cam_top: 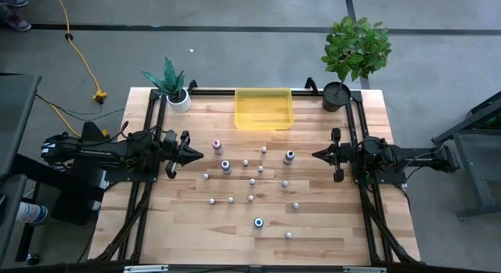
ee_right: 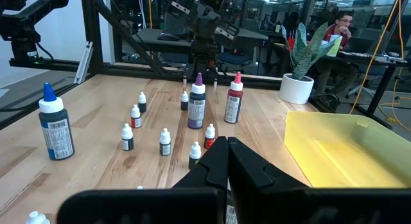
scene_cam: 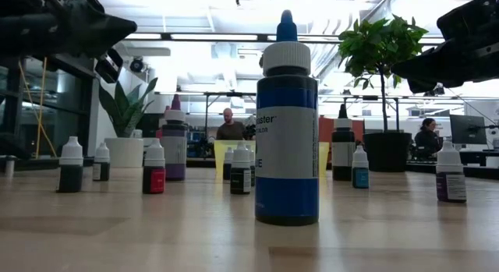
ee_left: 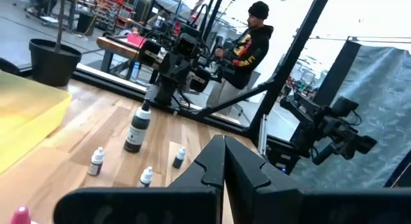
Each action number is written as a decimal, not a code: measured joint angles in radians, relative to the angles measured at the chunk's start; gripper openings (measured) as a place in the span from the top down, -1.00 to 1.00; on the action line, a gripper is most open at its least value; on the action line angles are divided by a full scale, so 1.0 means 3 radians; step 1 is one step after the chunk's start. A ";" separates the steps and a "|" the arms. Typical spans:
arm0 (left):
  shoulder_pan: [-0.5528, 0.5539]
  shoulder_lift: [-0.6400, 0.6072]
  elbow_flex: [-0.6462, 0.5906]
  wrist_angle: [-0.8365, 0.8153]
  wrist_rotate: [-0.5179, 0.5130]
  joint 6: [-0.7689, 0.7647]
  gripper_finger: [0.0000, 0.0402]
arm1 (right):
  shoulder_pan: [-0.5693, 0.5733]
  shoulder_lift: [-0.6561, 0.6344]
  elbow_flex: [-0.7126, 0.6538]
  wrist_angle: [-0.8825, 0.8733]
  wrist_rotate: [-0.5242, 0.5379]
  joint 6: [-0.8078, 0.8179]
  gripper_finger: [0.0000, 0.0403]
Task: Pick & Place food coloring
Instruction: Put the large red food coloring bottle into the yellow bin
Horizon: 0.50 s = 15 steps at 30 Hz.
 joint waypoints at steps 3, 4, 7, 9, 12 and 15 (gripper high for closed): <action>0.0000 0.0000 0.0000 -0.0010 0.0017 0.0001 1.00 | 0.0000 0.0000 0.0000 0.0000 0.0000 0.0000 1.00; 0.0000 0.0000 0.0000 -0.0008 0.0032 0.0000 1.00 | 0.0001 0.0001 0.0000 0.0000 0.0000 -0.0001 1.00; 0.0000 -0.0001 0.0000 0.0009 0.0047 0.0000 1.00 | 0.0001 0.0000 0.0000 0.0000 0.0000 -0.0001 1.00; 0.0000 -0.0001 0.0000 0.0011 0.0047 -0.0006 1.00 | 0.0001 0.0001 0.0000 -0.0001 0.0000 -0.0001 1.00; 0.0000 0.0000 0.0000 0.0011 0.0047 -0.0002 1.00 | 0.0000 0.0001 0.0000 0.0000 0.0000 0.0000 1.00; 0.0000 -0.0001 0.0000 0.0011 0.0043 0.0020 1.00 | 0.0001 0.0001 0.0000 0.0000 0.0000 -0.0001 1.00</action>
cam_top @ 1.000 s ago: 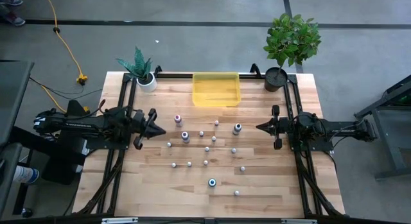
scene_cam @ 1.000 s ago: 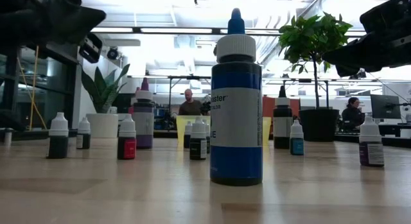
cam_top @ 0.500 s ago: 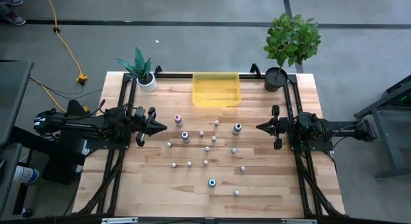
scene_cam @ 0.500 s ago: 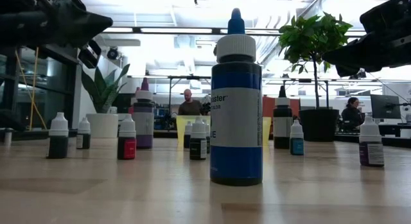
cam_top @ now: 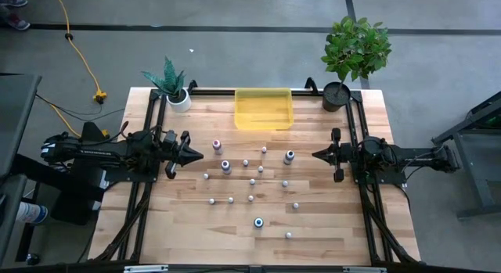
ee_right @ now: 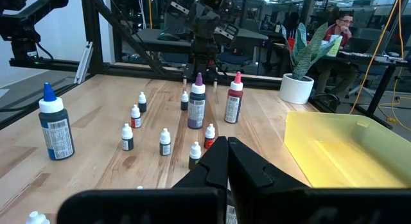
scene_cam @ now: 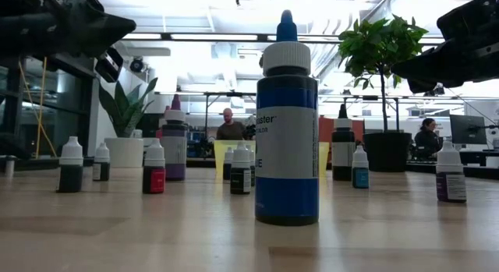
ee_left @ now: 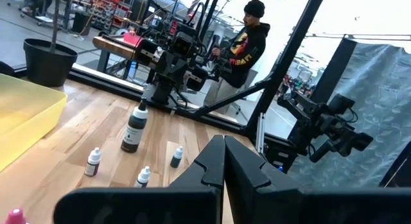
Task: Pick & Place food coloring
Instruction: Put the large red food coloring bottle into the yellow bin
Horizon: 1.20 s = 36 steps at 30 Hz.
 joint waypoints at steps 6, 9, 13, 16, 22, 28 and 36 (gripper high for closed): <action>0.0000 0.0012 0.0000 -0.0010 -0.0096 0.0030 1.00 | 0.0000 0.0000 0.0000 0.0000 0.0000 0.0001 1.00; 0.0000 0.0011 0.0030 -0.0083 -0.0096 0.0104 1.00 | -0.0001 0.0000 0.0000 0.0000 0.0000 0.0001 1.00; 0.0000 0.0015 0.0342 -0.0759 -0.0273 0.0409 1.00 | -0.0001 -0.0001 0.0000 0.0000 0.0000 0.0000 1.00; 0.0000 0.0058 0.0710 -0.1385 -0.0583 0.0681 1.00 | 0.0000 0.0000 0.0000 0.0000 0.0000 0.0000 1.00; 0.0000 0.0319 0.1390 -0.2278 -0.0891 0.0886 1.00 | 0.0000 0.0000 0.0000 -0.0001 0.0000 0.0001 1.00; 0.0000 0.0788 0.1963 -0.2887 -0.1035 0.1048 1.00 | -0.0001 0.0000 0.0000 0.0000 0.0000 0.0001 1.00; 0.0003 0.1415 0.2494 -0.3473 -0.1029 0.1208 0.69 | 0.0000 -0.0001 0.0000 0.0000 0.0000 0.0000 1.00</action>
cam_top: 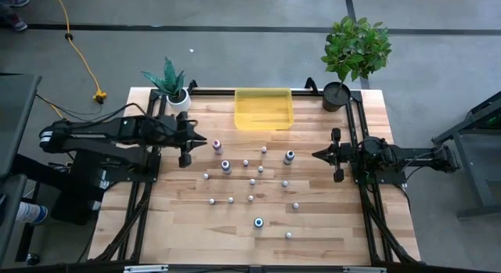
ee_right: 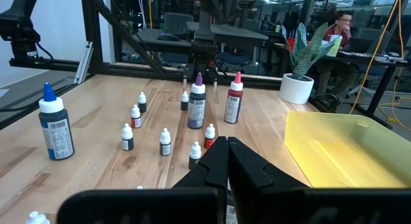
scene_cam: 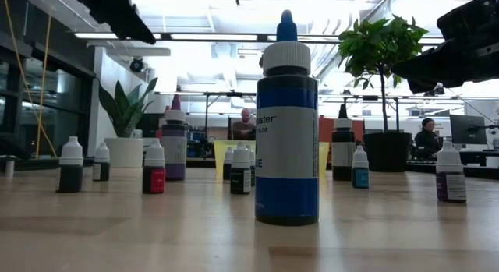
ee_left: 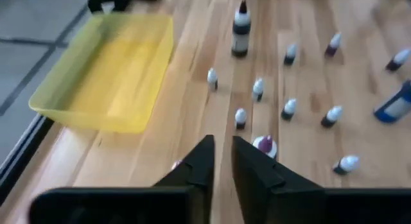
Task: Pick & Place food coloring
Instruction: Put the large red food coloring bottle into the yellow bin
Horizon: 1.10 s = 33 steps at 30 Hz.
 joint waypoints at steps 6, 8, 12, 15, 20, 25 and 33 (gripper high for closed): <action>0.0171 0.0361 0.0253 -0.0294 0.0125 -0.0100 0.26 | 0.0001 0.0001 0.0000 0.0000 0.0000 0.0001 1.00; 0.0240 0.0488 0.0316 -0.0373 0.0227 -0.0151 0.13 | 0.0000 0.0000 0.0000 0.0000 0.0000 0.0000 1.00; 0.0428 0.0728 0.0402 -0.0522 0.0496 -0.0172 -0.08 | 0.0001 0.0001 0.0000 0.0000 0.0000 0.0001 1.00; 0.0558 0.0924 0.0469 -0.0617 0.0581 -0.0111 -0.18 | 0.0000 0.0000 0.0000 0.0000 0.0000 0.0000 1.00; 0.0780 0.1221 0.0575 -0.0783 0.0600 0.0161 -0.24 | 0.0000 0.0001 0.0000 0.0000 0.0000 0.0000 1.00; 0.0905 0.1480 0.0654 -0.0761 0.0622 0.0502 -0.24 | 0.0001 0.0001 0.0000 0.0000 0.0000 0.0000 1.00; 0.0919 0.1719 0.0659 -0.0604 0.0611 0.1053 -0.24 | 0.0000 0.0001 0.0000 0.0000 0.0000 0.0001 1.00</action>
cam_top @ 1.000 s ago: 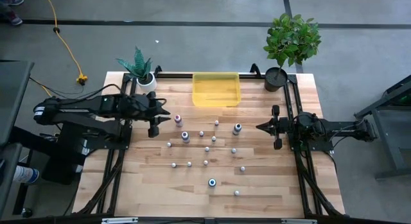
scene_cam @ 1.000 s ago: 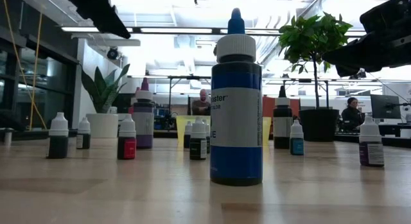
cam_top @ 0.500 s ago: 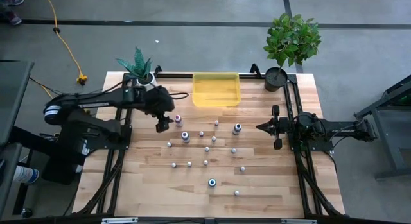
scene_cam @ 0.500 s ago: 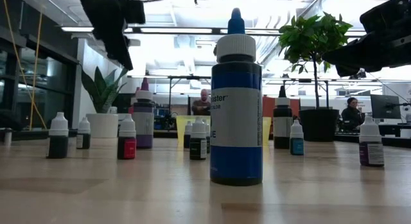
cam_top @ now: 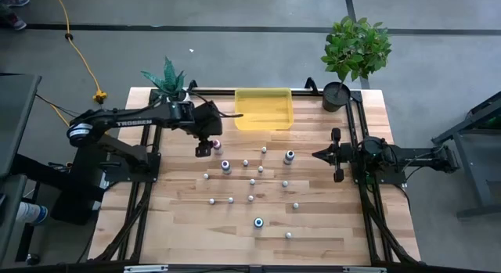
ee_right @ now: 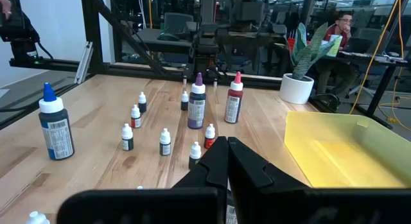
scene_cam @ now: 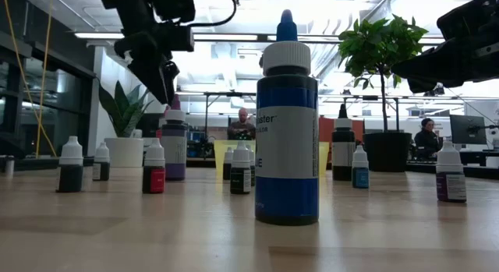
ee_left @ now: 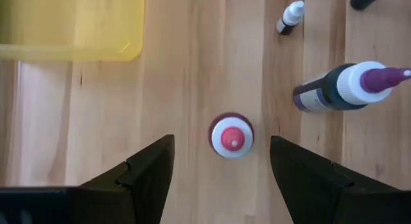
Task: Pick & Place food coloring
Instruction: Put the large red food coloring bottle into the yellow bin
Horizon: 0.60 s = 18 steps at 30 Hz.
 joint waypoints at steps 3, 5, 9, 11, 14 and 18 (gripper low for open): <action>0.0001 0.0076 0.0000 0.0003 -0.0009 0.0117 -0.24 | 0.0000 0.0000 0.0000 0.0000 0.0000 0.0000 1.00; 0.0003 0.0114 0.0000 0.0004 0.0019 0.0165 -0.24 | 0.0001 -0.0001 0.0000 0.0000 0.0000 -0.0001 1.00; 0.0000 0.0185 0.0000 0.0021 0.0129 0.0174 -0.24 | 0.0000 0.0000 0.0000 0.0000 0.0000 -0.0001 1.00; 0.0001 0.0216 0.0000 0.0027 0.0171 0.0184 -0.24 | 0.0001 0.0000 0.0000 0.0000 0.0000 0.0000 1.00; 0.0001 0.0266 0.0000 0.0028 0.0186 0.0184 -0.24 | 0.0000 0.0000 0.0000 0.0000 0.0000 -0.0001 1.00; 0.0001 0.0369 -0.0002 0.0000 0.0181 0.0180 -0.24 | 0.0001 0.0000 0.0000 0.0000 0.0000 -0.0001 1.00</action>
